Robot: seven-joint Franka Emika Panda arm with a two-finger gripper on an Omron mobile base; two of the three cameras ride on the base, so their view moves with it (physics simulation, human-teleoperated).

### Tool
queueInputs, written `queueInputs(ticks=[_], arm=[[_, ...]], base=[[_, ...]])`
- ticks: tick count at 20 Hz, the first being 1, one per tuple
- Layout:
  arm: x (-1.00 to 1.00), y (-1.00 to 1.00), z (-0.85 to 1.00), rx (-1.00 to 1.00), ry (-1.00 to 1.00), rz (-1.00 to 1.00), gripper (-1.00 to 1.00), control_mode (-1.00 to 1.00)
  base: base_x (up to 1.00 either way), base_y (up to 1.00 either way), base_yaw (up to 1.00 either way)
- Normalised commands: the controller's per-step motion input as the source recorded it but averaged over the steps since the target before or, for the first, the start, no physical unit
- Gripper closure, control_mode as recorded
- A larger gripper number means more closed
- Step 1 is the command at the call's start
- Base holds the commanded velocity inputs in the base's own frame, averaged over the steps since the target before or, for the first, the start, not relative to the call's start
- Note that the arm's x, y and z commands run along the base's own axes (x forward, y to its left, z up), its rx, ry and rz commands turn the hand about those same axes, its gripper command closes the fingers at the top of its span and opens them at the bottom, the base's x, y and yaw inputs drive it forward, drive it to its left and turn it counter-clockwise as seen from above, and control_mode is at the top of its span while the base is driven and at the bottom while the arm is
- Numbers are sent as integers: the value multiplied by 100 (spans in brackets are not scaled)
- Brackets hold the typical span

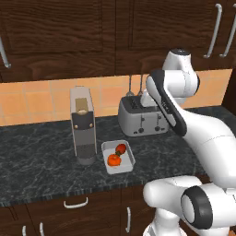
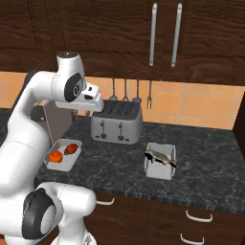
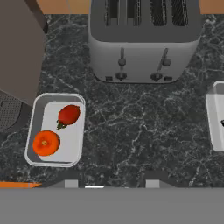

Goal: Take the meat container that has the fish and place it on the second highest rack of the freezer. Then take the vegetable container that has the tomato and squash and place it on the highest rack of the freezer.

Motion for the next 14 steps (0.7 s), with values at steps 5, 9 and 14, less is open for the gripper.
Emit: queueInputs(ticks=[5,9,14], arm=[[-66,-36,-9,4,0,-15,-100,-100],[-40,-98,-39,12,6,-47,-100,-100],[0,-100,-58,13,28,-57,-100,-100]], base=[[0,0,0],[0,0,0],[0,0,0]])
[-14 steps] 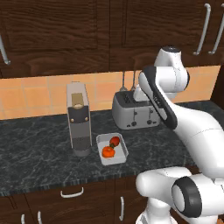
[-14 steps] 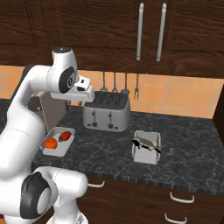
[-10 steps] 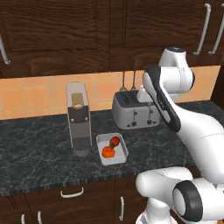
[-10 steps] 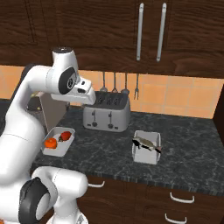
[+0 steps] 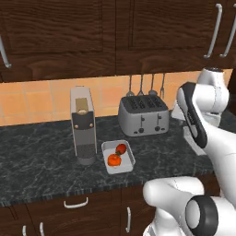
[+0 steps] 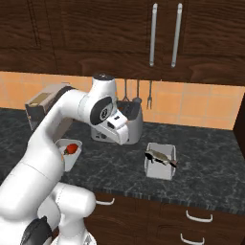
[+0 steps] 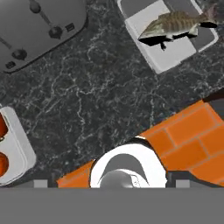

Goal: Take the meat container that has the fish and place it on the second highest rack of the freezer. Then take the vegetable container that has the tomato and squash and place it on the highest rack of the freezer.

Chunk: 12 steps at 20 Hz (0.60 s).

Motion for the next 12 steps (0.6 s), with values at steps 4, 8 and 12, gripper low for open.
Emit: queueInputs(ticks=[4,8,12], arm=[[28,-100,-43,16,28,-49,-100,-100],[33,-100,-75,21,22,-28,-100,-100],[56,-97,-86,2,6,-29,-100,-100]], base=[[0,0,0],[0,0,0],[0,0,0]])
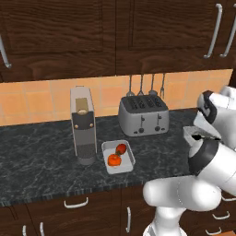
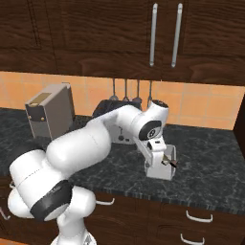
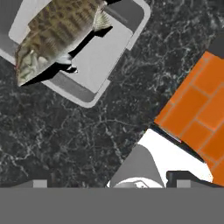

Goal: Take the meat container that has the fish and place it on the second highest rack of the freezer. Then take the vegetable container that has the tomato and squash and place it on the highest rack of the freezer.

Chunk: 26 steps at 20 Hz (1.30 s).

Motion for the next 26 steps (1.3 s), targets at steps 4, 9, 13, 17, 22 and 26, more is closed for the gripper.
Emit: queueInputs(ticks=[4,9,13,17,22,26], arm=[[54,-83,-89,-6,4,-30,-100,-100],[56,-44,-92,-15,0,-32,-100,-100],[37,-28,-51,-4,4,-16,-100,-100],[0,-12,-27,0,3,0,-100,-100],[-1,0,-46,-1,-5,0,-100,-100],[0,0,0,0,0,0,-100,-100]], base=[[0,0,0],[0,0,0],[0,0,0],[0,0,0],[0,0,0],[0,0,0]])
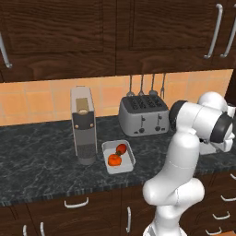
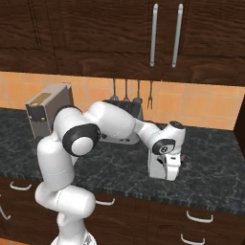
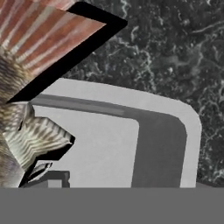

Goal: Take the meat container that has the fish and place it on the second highest rack of the freezer. Then take the vegetable container that has the tomato and squash and place it on the highest rack of the freezer.

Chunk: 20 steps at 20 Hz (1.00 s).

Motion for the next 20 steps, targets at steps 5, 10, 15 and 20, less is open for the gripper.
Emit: queueInputs(ticks=[5,10,15,20], arm=[[0,0,0,0,0,0,100,-100],[0,0,0,0,0,0,100,-100],[-34,8,72,-2,-8,-3,100,-100],[-49,56,93,-4,-12,-12,100,-100]], base=[[0,0,0],[0,0,0],[0,0,0],[0,0,0]])
